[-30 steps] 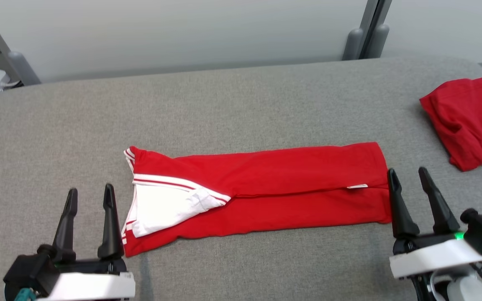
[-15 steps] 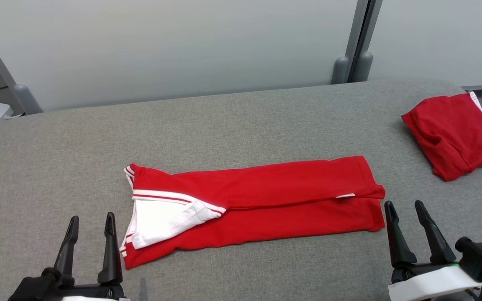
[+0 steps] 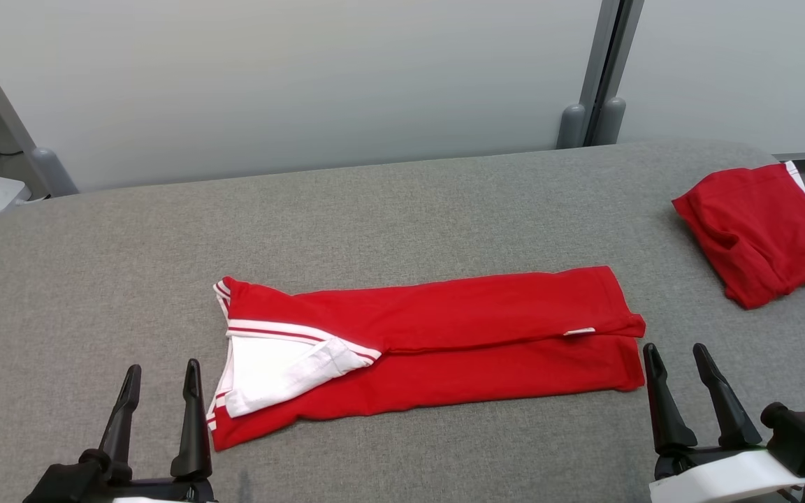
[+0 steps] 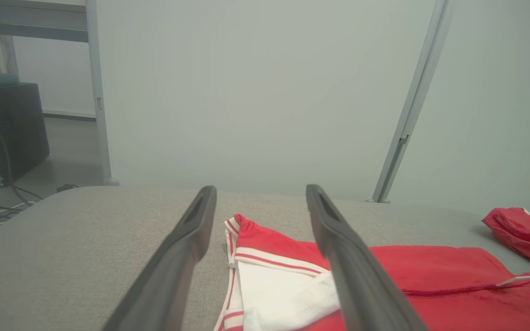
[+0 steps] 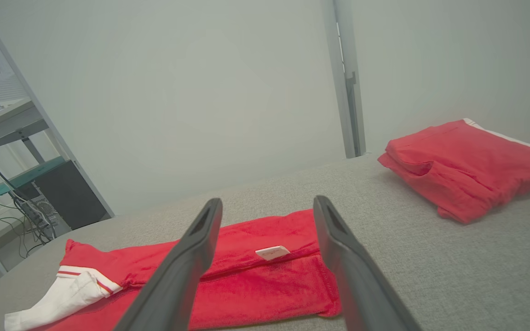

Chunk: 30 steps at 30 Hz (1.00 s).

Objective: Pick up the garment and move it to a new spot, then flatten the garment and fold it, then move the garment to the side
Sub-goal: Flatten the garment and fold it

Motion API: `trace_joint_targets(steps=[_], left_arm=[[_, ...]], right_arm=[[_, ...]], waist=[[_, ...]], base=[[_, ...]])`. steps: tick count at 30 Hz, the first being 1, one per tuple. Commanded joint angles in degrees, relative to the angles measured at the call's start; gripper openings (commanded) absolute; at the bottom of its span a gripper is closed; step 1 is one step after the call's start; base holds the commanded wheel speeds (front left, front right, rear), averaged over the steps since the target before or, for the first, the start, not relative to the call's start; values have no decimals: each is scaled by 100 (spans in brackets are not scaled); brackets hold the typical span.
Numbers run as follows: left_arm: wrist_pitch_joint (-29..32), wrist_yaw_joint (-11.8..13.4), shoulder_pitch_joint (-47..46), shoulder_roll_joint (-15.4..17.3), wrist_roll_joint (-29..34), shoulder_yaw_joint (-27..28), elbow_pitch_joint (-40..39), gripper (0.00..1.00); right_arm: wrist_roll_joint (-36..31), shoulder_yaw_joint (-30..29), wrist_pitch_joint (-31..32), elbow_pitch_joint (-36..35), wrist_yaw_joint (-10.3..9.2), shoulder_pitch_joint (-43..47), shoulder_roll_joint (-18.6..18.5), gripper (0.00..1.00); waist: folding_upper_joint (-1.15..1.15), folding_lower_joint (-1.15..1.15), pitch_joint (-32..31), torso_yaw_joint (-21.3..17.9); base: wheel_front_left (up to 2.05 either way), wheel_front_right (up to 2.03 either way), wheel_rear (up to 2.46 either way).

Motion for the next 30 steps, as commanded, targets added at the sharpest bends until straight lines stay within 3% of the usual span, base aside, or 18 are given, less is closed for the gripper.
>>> trace_joint_targets(steps=[1, 30], left_arm=[[-32, 31, -96, 17, 81, 179, -113, 100], [-33, -84, -150, 16, 171, 193, 119, 100]], right_arm=[[35, 97, -66, -143, 0, -106, -50, 100], [24, 107, -67, -81, 0, -86, -34, 100]], waist=[[0, 0, 1, 8], [0, 0, -53, 95]], base=[[0, 0, 0], [0, 0, 0]])
